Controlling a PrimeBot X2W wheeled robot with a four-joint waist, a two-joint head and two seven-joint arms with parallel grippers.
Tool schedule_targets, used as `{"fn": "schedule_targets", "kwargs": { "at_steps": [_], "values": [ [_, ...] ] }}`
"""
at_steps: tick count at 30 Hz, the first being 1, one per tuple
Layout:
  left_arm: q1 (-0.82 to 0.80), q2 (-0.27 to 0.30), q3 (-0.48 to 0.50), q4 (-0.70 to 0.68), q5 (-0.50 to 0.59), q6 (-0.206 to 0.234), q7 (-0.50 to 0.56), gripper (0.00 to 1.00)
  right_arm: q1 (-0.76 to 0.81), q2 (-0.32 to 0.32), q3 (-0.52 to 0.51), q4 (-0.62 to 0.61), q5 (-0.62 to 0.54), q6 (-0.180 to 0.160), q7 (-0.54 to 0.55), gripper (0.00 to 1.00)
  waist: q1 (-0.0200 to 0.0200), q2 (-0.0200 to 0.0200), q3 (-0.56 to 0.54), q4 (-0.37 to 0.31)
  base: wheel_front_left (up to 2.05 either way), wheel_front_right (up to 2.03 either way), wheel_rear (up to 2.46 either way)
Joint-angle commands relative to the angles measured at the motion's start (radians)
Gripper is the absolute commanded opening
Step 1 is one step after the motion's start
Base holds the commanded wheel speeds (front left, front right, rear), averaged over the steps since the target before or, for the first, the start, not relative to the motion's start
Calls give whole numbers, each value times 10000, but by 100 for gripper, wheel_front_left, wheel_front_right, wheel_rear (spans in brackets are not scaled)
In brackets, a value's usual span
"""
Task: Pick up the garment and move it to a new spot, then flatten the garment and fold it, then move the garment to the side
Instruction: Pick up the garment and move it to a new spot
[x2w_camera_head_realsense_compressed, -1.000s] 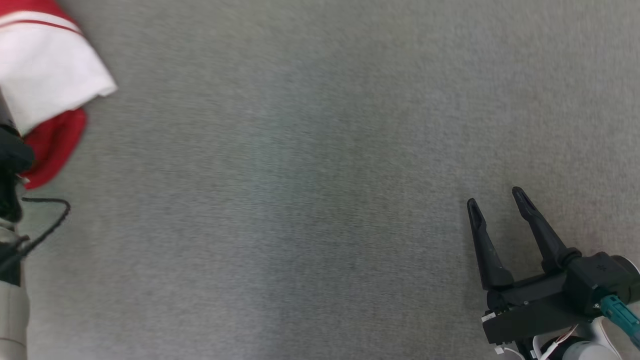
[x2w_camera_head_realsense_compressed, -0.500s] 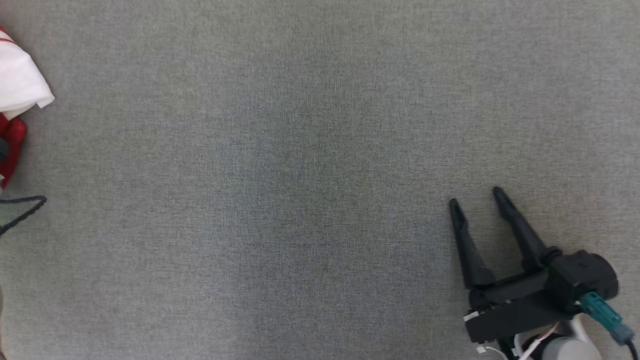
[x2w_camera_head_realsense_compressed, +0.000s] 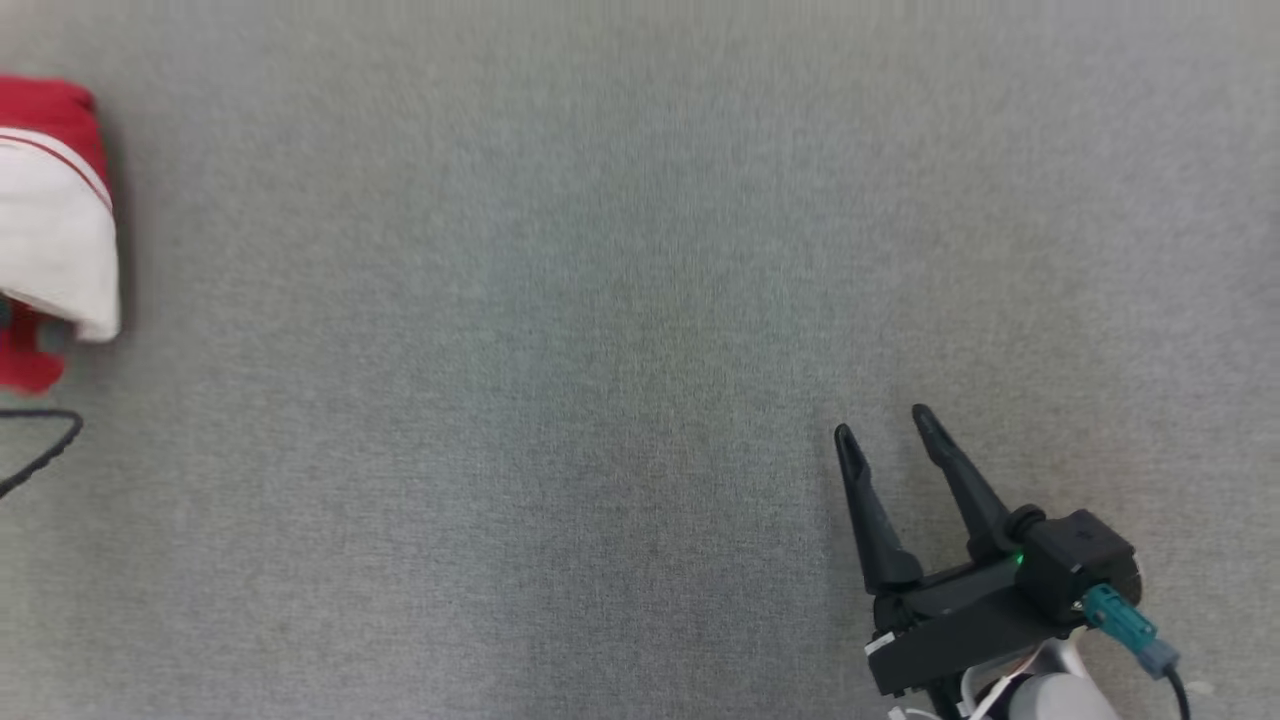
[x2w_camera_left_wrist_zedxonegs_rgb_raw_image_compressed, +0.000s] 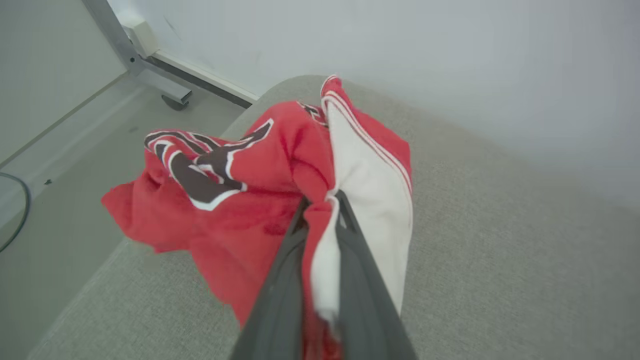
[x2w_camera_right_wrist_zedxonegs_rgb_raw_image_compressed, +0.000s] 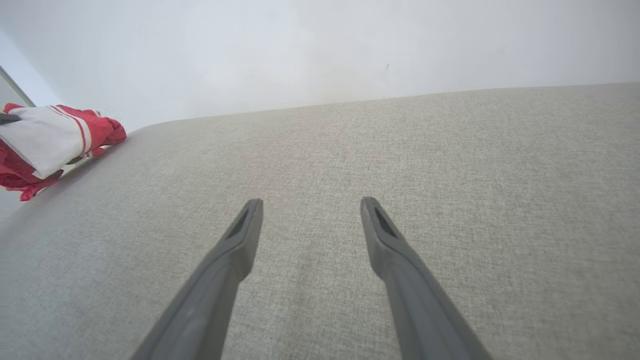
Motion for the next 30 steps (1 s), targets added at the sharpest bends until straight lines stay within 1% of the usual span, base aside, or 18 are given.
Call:
{"fn": "schedule_targets", "kwargs": {
  "at_steps": [1, 5, 6, 7, 9, 15, 19, 24, 27, 30],
  "values": [
    [218, 98, -157, -511, 40, -181, 108, 0, -30, 151, 33, 252, 92, -17, -202, 100, 0, 0, -1163, 79, 0, 0, 0],
    [383, 123, -464, -1962, -25, -465, 516, 0, 87, 321, 5, 688, 225, -17, -492, 100, 0, 0, -1877, 45, 0, 0, 0],
    [448, 153, -552, -2389, -18, -499, 637, 0, 114, 356, -19, 785, 256, -17, -551, 100, 0, 0, -2040, 14, 0, 0, 0],
    [448, 153, -552, -2389, -18, -499, 637, 0, 114, 356, -19, 785, 256, -17, -551, 100, 0, 0, -2040, 14, 0, 0, 0],
    [671, 154, -729, -3266, -44, -570, 916, 0, 185, 413, -72, 968, 320, -17, -694, 100, 0, 0, -2388, -63, 0, 0, 0],
    [1277, -332, -1225, -6174, -502, -649, 1898, 0, 363, 502, -193, 1340, 386, -17, -891, 100, 0, 0, -3105, -475, 0, 0, 0],
    [1702, -873, -1650, -8014, -825, -629, 2482, 0, 423, 523, -329, 1402, 407, -17, -930, 100, 0, 0, -3276, -924, 0, 0, 0],
    [2410, -1680, -2445, -9634, -1002, -495, 2813, 0, 463, 537, -310, 1404, 385, -17, -868, 100, 0, 0, -3340, -1731, 0, 0, 0],
    [3002, -2227, -2830, -10118, -1076, -404, 2641, 0, 522, 541, -324, 1378, 366, -17, -853, 100, 0, 0, -3335, -2266, 0, 0, 0],
    [3600, -2809, -3256, -10103, -1060, -261, 2368, 0, 547, 547, -339, 1360, 409, -17, -782, 100, 0, 0, -3289, -2756, 0, 0, 0]
  ]
}}
